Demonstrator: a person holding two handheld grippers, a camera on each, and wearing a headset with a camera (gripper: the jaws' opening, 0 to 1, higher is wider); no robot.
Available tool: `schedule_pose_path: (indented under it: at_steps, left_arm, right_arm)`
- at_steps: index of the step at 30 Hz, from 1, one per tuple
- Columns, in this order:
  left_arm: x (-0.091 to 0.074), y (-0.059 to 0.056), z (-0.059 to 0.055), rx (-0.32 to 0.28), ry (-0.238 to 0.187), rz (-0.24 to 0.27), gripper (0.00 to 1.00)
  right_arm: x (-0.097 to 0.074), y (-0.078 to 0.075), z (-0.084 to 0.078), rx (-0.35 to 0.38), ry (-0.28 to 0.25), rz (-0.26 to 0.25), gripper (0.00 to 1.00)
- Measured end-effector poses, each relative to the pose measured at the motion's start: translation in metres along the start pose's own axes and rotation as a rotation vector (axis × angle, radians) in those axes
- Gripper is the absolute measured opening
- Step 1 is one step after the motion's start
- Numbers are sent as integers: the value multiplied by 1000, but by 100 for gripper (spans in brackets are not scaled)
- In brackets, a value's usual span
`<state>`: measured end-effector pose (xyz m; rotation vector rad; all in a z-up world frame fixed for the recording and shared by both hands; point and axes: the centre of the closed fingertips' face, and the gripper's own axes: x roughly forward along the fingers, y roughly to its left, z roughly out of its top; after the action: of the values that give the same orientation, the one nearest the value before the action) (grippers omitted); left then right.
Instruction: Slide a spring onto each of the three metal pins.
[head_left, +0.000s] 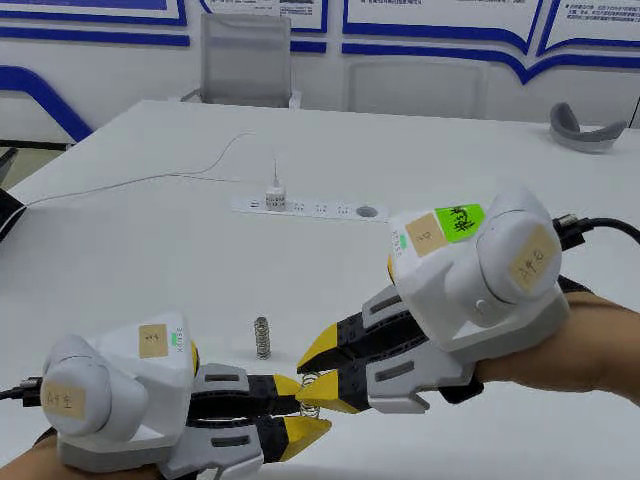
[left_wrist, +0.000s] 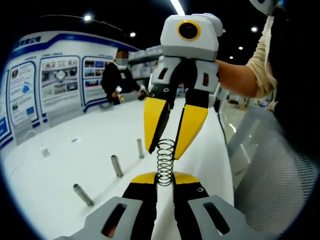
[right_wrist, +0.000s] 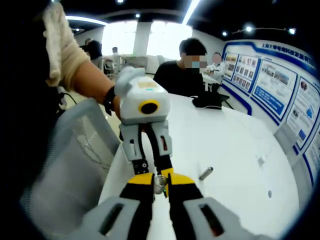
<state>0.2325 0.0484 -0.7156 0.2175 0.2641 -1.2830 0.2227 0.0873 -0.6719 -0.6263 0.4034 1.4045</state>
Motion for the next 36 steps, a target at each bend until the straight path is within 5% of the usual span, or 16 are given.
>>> schedule_pose_path:
  at_steps: [36]
  left_arm:
    - [-3, 10, 0, -8, -19, 46, 15]
  right_arm:
    - [-2, -9, -6, 66, -21, -56, 12]
